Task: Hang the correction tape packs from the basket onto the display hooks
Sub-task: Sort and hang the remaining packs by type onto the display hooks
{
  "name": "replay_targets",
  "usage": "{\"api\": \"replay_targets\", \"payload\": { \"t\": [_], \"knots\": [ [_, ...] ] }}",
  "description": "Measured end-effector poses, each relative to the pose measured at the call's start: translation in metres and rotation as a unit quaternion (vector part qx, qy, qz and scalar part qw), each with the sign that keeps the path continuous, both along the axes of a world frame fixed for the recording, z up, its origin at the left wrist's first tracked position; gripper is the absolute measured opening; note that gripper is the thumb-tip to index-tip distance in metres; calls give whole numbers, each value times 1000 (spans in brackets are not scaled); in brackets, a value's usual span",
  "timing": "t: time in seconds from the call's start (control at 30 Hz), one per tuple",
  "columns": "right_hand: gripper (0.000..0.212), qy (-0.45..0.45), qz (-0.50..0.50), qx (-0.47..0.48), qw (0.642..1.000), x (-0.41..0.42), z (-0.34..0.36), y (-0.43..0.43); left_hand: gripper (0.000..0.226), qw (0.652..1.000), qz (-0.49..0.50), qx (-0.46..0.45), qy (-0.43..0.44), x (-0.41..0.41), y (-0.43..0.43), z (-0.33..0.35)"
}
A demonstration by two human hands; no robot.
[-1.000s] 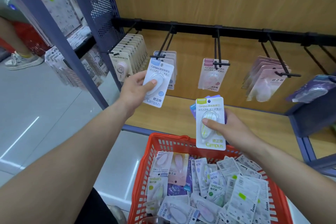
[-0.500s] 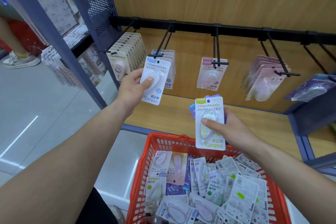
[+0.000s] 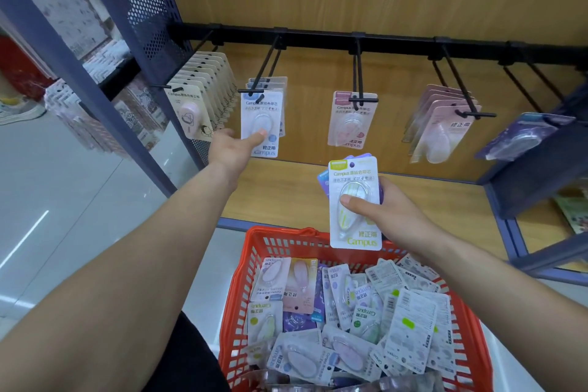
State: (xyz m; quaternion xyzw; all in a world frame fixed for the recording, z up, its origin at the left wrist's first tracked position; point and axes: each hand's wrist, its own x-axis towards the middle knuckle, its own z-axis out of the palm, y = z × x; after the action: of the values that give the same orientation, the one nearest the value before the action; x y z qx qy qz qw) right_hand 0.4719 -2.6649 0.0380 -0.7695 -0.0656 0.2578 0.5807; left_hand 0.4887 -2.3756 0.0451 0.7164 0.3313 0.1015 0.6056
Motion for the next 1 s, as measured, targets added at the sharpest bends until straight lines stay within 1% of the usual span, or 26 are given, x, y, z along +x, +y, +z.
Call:
{"api": "replay_targets", "payload": {
  "t": [0.07,0.13,0.2,0.23,0.3,0.33,0.4,0.5,0.53,0.67,0.73,0.8,0.87,0.93,1.0],
  "knots": [
    [38,-3,-2,21,1000,-2,4,-1,82,999,-2,38,30,-8,-16,4],
    [30,-6,-4,41,999,-7,10,-1,60,997,-47,58,34,-22,-36,8],
    [27,-12,-15,58,998,-10,12,-2,31,988,-148,20,24,-42,-60,19],
    [28,-16,-25,64,998,-12,14,-2,22,979,-205,-7,22,-51,-74,26],
    [32,-21,-39,83,996,-15,18,-5,13,960,-278,-33,5,-66,-97,37],
    [34,-22,-46,94,994,-16,20,-7,15,955,-294,-30,-10,-71,-107,41],
    [41,-28,-69,109,991,-19,25,-12,28,955,-294,-16,-30,-76,-125,46],
    [61,-28,-97,129,987,-25,32,-24,40,958,-283,1,-51,-80,-146,47],
    [60,-30,-101,133,986,-27,33,-29,42,958,-280,2,-62,-81,-154,47],
    [32,-48,-130,126,982,-36,42,-56,53,963,-251,-58,-81,-84,-190,43],
    [23,-58,-135,118,982,-38,45,-75,46,961,-250,-89,-74,-84,-206,41],
    [23,-61,-138,99,984,-37,46,-96,34,952,-263,-138,-69,-83,-220,40],
    [19,-64,-144,76,985,-36,47,-117,30,945,-264,-179,-71,-80,-230,41],
    [15,-66,-157,68,983,-35,46,-140,30,948,-247,-186,-76,-74,-238,42],
    [20,-65,-179,62,980,-33,46,-162,30,954,-232,-177,-71,-66,-246,41]
  ]
}}
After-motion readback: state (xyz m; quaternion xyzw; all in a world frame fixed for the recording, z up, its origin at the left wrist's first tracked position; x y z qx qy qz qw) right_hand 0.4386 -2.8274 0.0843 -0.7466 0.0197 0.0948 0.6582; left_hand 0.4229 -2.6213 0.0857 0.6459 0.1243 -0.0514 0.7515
